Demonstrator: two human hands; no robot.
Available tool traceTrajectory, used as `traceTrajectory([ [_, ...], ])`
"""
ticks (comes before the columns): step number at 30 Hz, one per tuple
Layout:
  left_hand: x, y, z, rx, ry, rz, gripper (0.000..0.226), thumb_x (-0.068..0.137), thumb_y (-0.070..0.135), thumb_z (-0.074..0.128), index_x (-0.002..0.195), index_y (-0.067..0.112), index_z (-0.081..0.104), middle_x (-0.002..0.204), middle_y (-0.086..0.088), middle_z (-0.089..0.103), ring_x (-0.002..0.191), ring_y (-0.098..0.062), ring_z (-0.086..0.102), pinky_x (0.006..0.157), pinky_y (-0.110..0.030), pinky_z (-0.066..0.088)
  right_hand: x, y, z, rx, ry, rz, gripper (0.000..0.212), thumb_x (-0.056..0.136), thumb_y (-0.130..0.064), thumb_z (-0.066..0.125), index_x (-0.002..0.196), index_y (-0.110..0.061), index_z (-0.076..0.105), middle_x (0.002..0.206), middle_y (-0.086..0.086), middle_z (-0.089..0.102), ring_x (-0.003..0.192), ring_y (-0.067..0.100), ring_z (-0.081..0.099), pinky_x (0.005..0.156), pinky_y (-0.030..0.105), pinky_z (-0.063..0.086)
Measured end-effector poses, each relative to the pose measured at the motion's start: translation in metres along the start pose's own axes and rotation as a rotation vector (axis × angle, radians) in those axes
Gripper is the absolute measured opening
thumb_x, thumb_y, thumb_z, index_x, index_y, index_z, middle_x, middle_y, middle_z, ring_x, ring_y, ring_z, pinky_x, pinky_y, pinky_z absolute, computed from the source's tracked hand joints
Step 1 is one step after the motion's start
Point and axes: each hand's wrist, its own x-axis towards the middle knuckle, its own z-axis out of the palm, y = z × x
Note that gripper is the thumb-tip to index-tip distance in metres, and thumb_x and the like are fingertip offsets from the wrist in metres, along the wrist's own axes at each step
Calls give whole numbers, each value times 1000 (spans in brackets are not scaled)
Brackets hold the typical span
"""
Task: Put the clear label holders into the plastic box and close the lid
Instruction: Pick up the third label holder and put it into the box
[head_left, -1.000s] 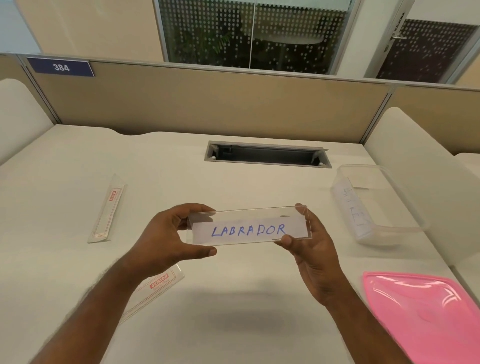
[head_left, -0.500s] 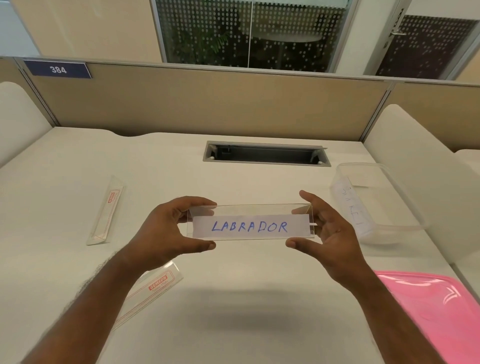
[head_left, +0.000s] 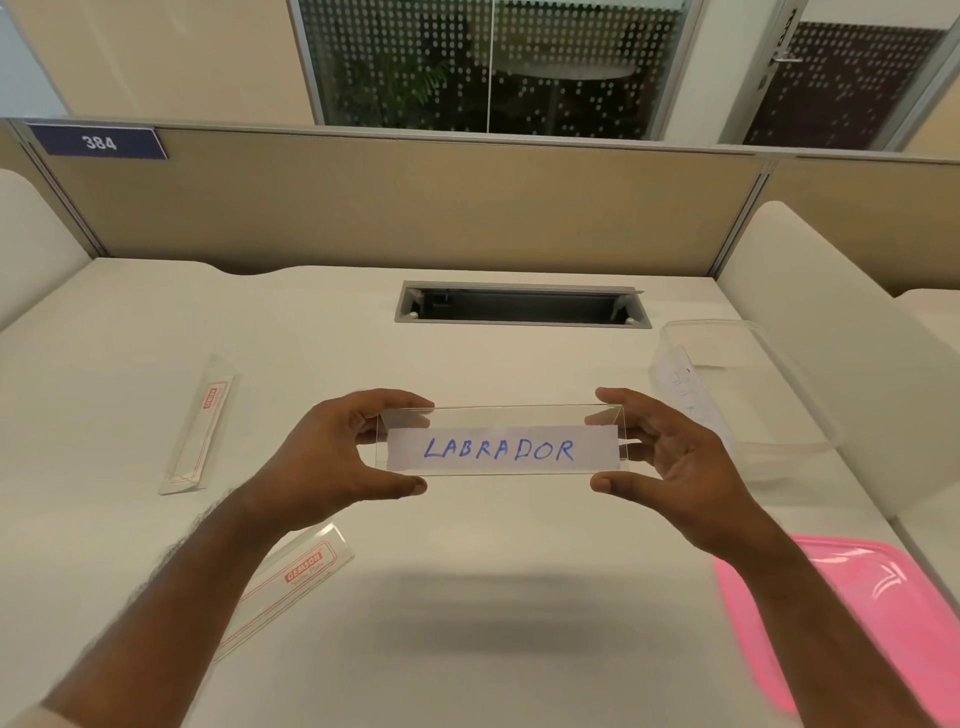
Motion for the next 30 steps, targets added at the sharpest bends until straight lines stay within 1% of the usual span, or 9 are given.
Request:
traceTrajectory([
  [4,6,2,6,42,-19,-7,67,58,23,94,109,54,62,106,27,71,107,0,62,82,-16,56,-2,0,-11,-22,-23,8,69,66,-18,85,129,-27,58,111,2,69,113,24,62,90,30,54],
  [10,16,5,20,40,-33,2,68,57,21,95,112,48,63,107,27,70,108,-2,63,85,-19,56,-8,3,-24,-36,-4,11,67,65,-14,84,127,-22,59,111,2,70,111,24,64,92,31,54],
  [17,30,1,39,20,-44,12,69,57,18,95,112,45,65,109,26,70,108,3,62,84,-12,52,-12,13,-42,-45,12,18,67,64,-13,85,126,-22,60,113,3,70,111,24,64,96,31,52],
  [20,38,-6,49,3,-41,11,76,58,21,94,118,51,59,111,27,69,111,6,59,84,-7,48,-12,15,-52,-58,39,8,66,63,-17,86,124,-25,62,112,1,70,111,24,64,96,33,52],
  [22,45,-15,61,15,7,5,84,59,20,94,125,52,54,117,26,66,115,6,57,91,-7,45,-13,17,-61,-86,75,-11,65,62,-21,87,123,-28,63,111,-1,70,110,24,64,96,34,52],
  [24,51,-30,79,27,85,-32,86,61,19,94,131,42,51,127,21,59,119,1,55,99,-16,43,-15,19,-73,-117,118,-29,66,62,-26,87,122,-30,63,110,-3,70,109,23,65,97,34,52],
  [26,56,-46,102,77,150,-102,81,65,26,91,135,34,50,133,17,54,122,-3,52,102,-21,40,-18,23,-86,-157,171,-31,66,61,-29,87,123,-32,62,109,-5,70,107,22,65,98,34,52],
  [28,61,-63,125,171,188,-165,77,71,40,85,139,31,48,139,14,50,124,-5,49,102,-21,36,-22,27,-99,-216,227,-30,67,62,-31,86,124,-32,61,110,-8,70,107,19,65,98,32,51],
  [30,66,-77,147,244,201,-203,75,77,51,76,142,29,45,145,11,47,128,-9,48,104,-24,37,-25,29,-113,-269,295,-33,66,63,-33,86,124,-34,61,110,-14,69,106,14,65,97,29,51],
])
